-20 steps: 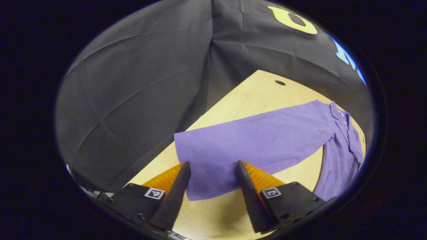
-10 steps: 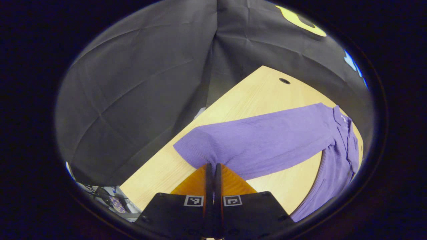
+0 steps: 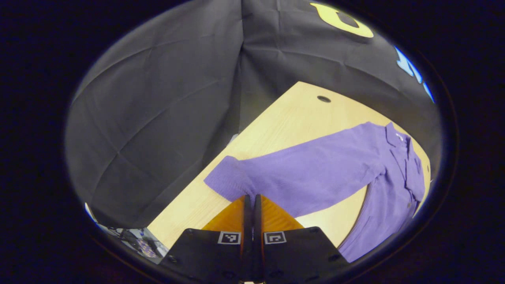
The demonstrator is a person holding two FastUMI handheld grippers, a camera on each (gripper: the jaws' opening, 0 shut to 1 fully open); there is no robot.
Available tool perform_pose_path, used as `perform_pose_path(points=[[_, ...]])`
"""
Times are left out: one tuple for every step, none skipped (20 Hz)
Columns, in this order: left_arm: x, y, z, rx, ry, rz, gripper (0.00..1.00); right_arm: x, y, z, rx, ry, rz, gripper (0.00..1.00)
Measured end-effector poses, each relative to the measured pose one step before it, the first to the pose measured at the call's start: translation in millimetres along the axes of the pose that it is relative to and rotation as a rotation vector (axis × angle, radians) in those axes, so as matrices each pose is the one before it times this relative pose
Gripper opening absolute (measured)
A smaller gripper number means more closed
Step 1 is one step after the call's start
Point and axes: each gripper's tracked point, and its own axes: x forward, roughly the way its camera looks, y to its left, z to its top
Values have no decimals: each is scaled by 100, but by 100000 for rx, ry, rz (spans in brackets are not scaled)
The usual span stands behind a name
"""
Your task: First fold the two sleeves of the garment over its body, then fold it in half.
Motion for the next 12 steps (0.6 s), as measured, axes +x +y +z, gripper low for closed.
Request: perform_pose_path(points=[[-190,-810,842,-378,-1416,-1078,7,-22,-400,-122,749,145,-202,34],[-266,-925,984,-137,-1372,-1351,7,-53,-467,-33,653,50,-233,34],[-255,-992,953,94,-1525,-1284,7,-157,-512,-111,594,120,-280,34],[-122,-1025,1021,430,-1805,-1370,7,-122,-483,-11,668,72,-164,34],[-157,-1208,939,709,-1776,-1494,7,-73,-541,-15,604,114,-270,34],[-161,-1349,944,812,-1560,-1752,7,-80,-584,-47,624,195,-317,41],[-210,-1685,910,664,-1328,-1787,7,-132,-555,-61,596,135,-315,41],[-94,-1769,936,537,-1306,-2219,7,-102,-541,-96,531,485,-95,41],[-88,-1829,895,888,-1575,-2302,7,-203,-514,-186,359,692,-5,41],[-139,-1807,924,1466,-1726,-2355,7,-132,-562,-205,54,810,-208,41],[-7,-1857,812,1890,-1440,-2473,7,-114,-689,-340,-40,827,-467,41],[-62,-1969,759,1712,-1147,-2556,7,-156,-665,-321,262,911,-427,41]])
